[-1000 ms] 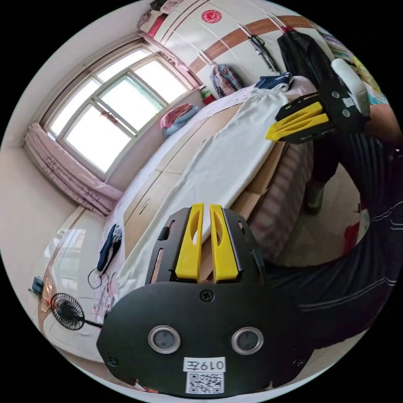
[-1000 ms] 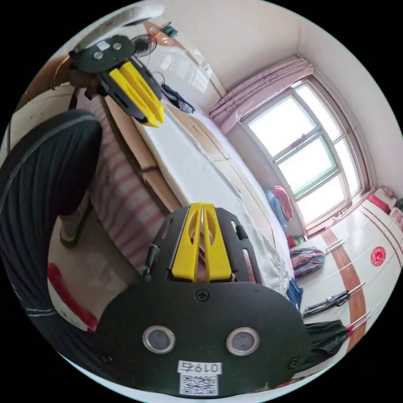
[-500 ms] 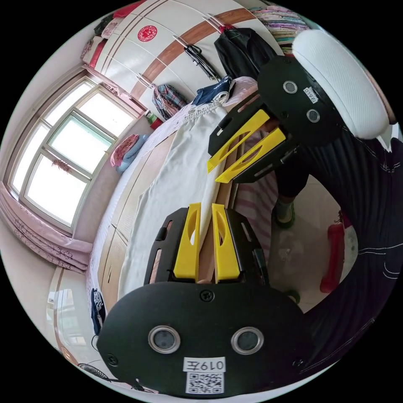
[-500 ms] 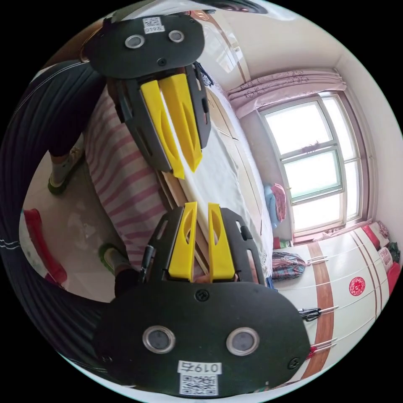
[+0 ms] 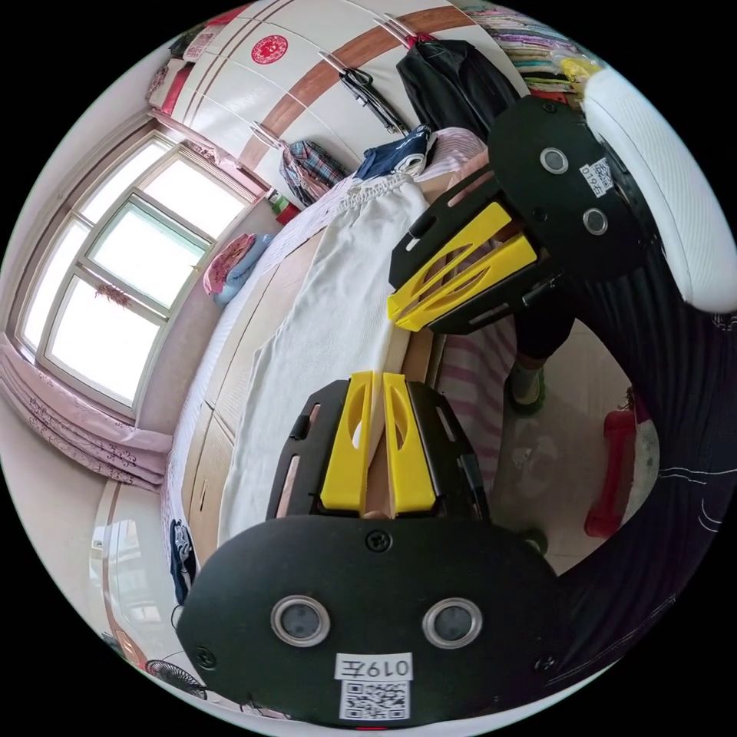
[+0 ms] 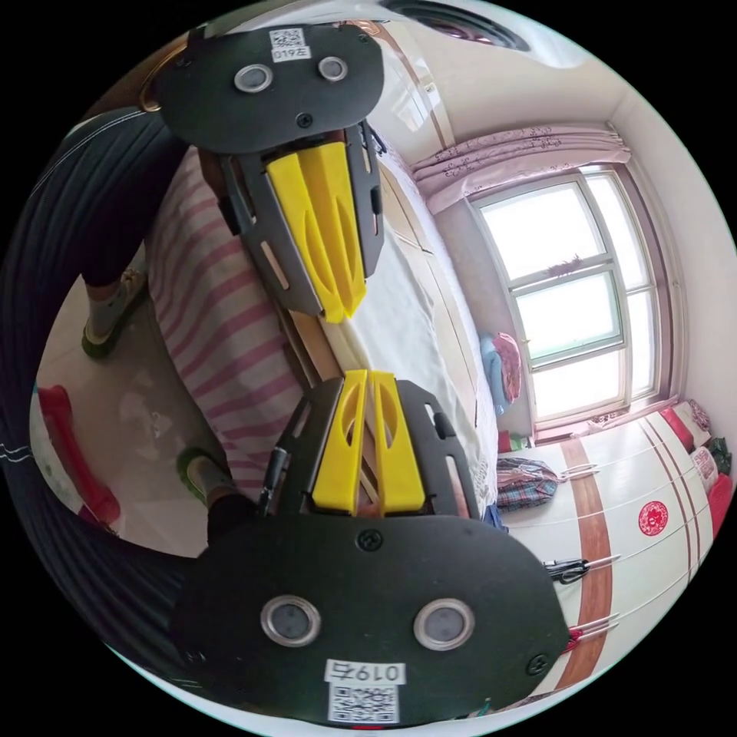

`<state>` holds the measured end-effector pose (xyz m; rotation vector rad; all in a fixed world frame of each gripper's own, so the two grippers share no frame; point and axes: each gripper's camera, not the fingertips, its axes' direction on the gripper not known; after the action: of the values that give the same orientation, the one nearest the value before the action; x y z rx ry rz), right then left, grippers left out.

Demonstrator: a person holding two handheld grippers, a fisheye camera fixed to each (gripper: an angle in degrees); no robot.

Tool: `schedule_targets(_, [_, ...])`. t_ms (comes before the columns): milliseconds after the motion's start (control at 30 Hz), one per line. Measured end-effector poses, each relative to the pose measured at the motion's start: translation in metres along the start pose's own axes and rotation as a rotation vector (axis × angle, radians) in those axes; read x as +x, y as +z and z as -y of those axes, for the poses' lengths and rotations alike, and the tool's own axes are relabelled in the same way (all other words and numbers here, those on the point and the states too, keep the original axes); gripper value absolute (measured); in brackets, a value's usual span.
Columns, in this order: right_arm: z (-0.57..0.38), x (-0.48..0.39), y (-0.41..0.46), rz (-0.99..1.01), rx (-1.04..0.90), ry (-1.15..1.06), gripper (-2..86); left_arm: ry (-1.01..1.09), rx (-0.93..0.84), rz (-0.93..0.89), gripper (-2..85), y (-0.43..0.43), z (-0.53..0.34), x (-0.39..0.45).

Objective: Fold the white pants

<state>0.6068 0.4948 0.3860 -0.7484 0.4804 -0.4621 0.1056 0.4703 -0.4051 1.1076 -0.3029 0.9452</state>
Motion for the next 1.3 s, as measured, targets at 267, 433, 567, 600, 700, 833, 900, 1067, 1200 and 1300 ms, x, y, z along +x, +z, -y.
schedule_targets(267, [-0.013, 0.012, -0.013, 0.025, -0.008, -0.001, -0.9, -0.014, -0.009, -0.027, 1.0, -0.008, 0.019, -0.021])
schedule_targets(433, [-0.020, 0.013, -0.019, -0.025, -0.001, -0.008, -0.5, -0.015, -0.029, -0.019, 1.0, -0.006, 0.032, -0.031])
schedule_targets(567, [-0.037, 0.029, -0.031, -0.077, 0.017, 0.028, 1.2, -0.017, -0.030, -0.020, 1.1, -0.009, 0.040, -0.042])
schedule_targets(600, [-0.040, 0.032, -0.032, -0.083, 0.009, 0.033, 1.4, -0.015, -0.032, -0.019, 1.1, -0.010, 0.043, -0.046])
schedule_targets(700, [-0.060, 0.049, -0.031, -0.085, -0.024, 0.055, 3.3, -0.023, -0.032, -0.022, 1.1, -0.012, 0.048, -0.055])
schedule_targets(833, [-0.078, 0.064, -0.028, -0.080, -0.068, 0.029, 5.1, -0.046, -0.030, -0.035, 1.1, -0.015, 0.054, -0.068])
schedule_targets(900, [-0.081, 0.065, -0.027, -0.083, -0.075, -0.002, 5.1, -0.052, -0.032, -0.038, 1.0, -0.017, 0.058, -0.076])
schedule_targets(1067, [-0.087, 0.076, -0.027, -0.090, -0.088, -0.018, 5.0, -0.063, -0.029, -0.041, 0.9, -0.023, 0.066, -0.093])
schedule_targets(1200, [-0.090, 0.086, -0.030, -0.110, -0.082, -0.028, 2.6, -0.073, -0.021, -0.033, 0.8, -0.030, 0.072, -0.108])
schedule_targets(1300, [-0.093, 0.099, -0.038, -0.122, -0.068, -0.022, 0.9, -0.089, -0.010, -0.024, 0.8, -0.036, 0.077, -0.119])
